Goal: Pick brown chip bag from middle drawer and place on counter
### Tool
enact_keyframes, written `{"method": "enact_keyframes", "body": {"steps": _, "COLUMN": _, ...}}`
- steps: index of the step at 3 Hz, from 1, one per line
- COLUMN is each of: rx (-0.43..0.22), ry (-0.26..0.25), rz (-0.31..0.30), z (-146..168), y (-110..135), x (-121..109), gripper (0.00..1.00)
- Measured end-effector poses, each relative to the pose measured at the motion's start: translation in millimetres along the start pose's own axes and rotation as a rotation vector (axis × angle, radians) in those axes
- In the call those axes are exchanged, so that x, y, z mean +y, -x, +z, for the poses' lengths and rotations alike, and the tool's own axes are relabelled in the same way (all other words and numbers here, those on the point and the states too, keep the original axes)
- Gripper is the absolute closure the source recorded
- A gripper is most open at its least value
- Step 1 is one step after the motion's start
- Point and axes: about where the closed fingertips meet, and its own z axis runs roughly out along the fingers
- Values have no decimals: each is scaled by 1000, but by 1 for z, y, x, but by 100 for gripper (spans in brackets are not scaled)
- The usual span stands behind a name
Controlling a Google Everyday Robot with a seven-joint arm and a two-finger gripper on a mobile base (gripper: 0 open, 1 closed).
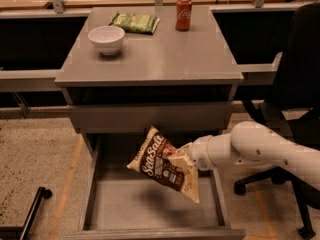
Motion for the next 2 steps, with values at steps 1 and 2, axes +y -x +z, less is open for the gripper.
{"method": "enact_keyframes", "body": {"steps": 1, "rx": -12, "ry": -40, "rz": -94, "z": -68, "y": 56, "x": -8, "gripper": 100}}
{"method": "enact_keyframes", "body": {"steps": 2, "rx": -30, "ry": -85, "rz": -191, "z": -138, "y": 132, "x": -26, "gripper": 100}}
